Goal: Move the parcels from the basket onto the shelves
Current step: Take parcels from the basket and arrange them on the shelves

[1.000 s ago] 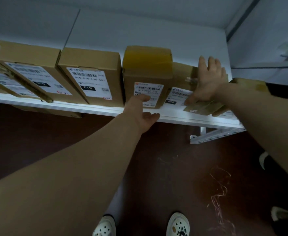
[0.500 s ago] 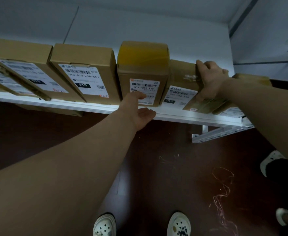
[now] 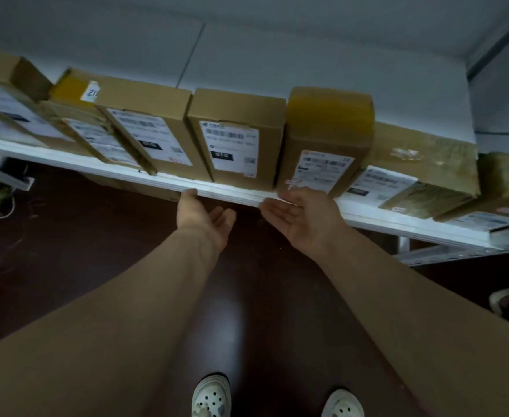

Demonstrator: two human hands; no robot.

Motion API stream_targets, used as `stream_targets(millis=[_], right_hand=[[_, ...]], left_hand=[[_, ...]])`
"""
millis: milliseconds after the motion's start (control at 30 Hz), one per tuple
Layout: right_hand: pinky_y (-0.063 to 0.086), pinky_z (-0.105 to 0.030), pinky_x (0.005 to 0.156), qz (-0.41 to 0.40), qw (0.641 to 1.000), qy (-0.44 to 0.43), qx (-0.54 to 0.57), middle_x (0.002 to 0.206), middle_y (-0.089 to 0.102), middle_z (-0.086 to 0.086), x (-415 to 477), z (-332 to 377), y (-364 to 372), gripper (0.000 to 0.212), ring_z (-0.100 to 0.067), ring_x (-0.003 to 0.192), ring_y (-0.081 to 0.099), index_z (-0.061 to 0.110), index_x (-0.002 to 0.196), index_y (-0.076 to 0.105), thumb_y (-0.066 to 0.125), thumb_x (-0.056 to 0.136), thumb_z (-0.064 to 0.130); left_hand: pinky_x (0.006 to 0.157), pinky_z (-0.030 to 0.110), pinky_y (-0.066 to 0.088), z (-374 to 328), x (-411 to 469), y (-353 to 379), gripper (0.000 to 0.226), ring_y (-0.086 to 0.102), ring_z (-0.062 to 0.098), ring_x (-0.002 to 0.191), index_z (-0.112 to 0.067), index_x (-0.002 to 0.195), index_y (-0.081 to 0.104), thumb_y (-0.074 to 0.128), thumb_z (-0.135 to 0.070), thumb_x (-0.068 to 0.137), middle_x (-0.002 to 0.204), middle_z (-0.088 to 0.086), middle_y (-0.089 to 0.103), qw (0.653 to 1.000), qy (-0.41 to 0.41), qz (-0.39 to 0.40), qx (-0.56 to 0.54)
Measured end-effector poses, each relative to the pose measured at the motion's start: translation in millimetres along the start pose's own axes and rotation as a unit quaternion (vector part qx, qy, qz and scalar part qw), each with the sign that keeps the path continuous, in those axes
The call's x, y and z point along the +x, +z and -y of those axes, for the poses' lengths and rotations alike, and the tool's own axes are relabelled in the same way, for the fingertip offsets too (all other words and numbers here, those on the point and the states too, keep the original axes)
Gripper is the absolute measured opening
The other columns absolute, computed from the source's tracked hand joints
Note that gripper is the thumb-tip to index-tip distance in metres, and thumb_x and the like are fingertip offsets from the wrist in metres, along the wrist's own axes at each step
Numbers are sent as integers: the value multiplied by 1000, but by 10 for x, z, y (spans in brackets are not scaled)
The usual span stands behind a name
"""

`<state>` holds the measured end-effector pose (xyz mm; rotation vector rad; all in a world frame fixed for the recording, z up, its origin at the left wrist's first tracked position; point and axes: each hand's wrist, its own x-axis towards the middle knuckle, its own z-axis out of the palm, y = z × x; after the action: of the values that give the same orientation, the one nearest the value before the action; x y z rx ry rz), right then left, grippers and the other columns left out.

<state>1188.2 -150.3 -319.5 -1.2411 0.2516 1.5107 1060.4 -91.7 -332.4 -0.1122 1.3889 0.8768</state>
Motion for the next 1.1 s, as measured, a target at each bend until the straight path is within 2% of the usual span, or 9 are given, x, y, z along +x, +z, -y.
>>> stream_targets(millis=[100, 167, 233, 400, 533, 700, 800, 933, 1100], right_hand=[[47, -45, 100, -3, 993, 37, 111, 104, 52, -31, 177, -169, 235, 23, -40, 111, 55, -10, 114, 49, 43, 100, 7], [45, -46, 102, -5, 989, 38, 145, 107, 53, -29, 303, -234, 358, 30, -40, 118, 52, -11, 123, 47, 44, 100, 8], [46, -46, 101, -3, 985, 28, 168, 117, 56, -25, 425, -283, 463, 34, -37, 118, 54, -7, 130, 47, 47, 98, 6], [42, -50, 105, 2, 978, 20, 208, 135, 50, -18, 651, -423, 598, 38, -37, 126, 48, -1, 132, 47, 53, 97, 15], [45, -52, 101, -17, 972, 15, 233, 132, 50, -19, 766, -495, 645, 43, -40, 124, 50, 0, 133, 45, 57, 96, 18], [54, -52, 86, -28, 972, -8, 235, 117, 63, -19, 872, -500, 654, 27, -39, 106, 61, 3, 119, 58, 59, 94, 14], [57, -51, 73, -39, 976, -15, 215, 120, 63, -18, 945, -490, 641, 28, -38, 105, 61, 7, 123, 58, 56, 96, 14], [54, -51, 85, -51, 974, -18, 221, 123, 61, -17, 962, -450, 631, 29, -37, 113, 58, 8, 126, 56, 48, 99, 17], [53, -51, 87, -60, 972, -20, 226, 125, 60, -17, 986, -440, 635, 30, -37, 113, 58, 8, 128, 55, 46, 100, 15]], left_hand=[[96, 44, 49, -220, 124, -89, 62, 53, 32, 108, -14, 145, 35, 51, -46, 94, 129, 23, 48, 999, 19, 12, -45], [95, 45, 50, -348, 211, -108, 69, 52, 32, 110, -16, 146, 33, 54, -52, 90, 129, 23, 46, 998, 28, 28, -58], [97, 47, 49, -457, 301, -107, 75, 46, 34, 124, -19, 148, 29, 55, -56, 88, 138, 23, 39, 997, 30, 43, -64], [97, 48, 48, -598, 488, -76, 71, 38, 35, 133, -22, 147, 29, 53, -56, 89, 145, 23, 33, 996, 22, 54, -62], [93, 45, 51, -668, 617, -53, 61, 40, 35, 130, -22, 141, 41, 50, -55, 91, 141, 23, 35, 996, 8, 69, -63], [99, 46, 47, -687, 696, -31, 57, 39, 34, 132, -23, 139, 42, 47, -55, 92, 141, 22, 37, 997, 1, 67, -48], [92, 46, 52, -688, 735, -4, 51, 46, 36, 124, -21, 132, 51, 52, -52, 91, 132, 19, 45, 996, -5, 76, -44], [82, 48, 57, -697, 767, 11, 46, 60, 35, 103, -19, 123, 58, 55, -51, 90, 114, 18, 57, 994, -15, 93, -56], [84, 47, 56, -689, 775, 21, 42, 61, 34, 101, -19, 119, 59, 54, -50, 91, 108, 17, 59, 994, -12, 99, -50]])
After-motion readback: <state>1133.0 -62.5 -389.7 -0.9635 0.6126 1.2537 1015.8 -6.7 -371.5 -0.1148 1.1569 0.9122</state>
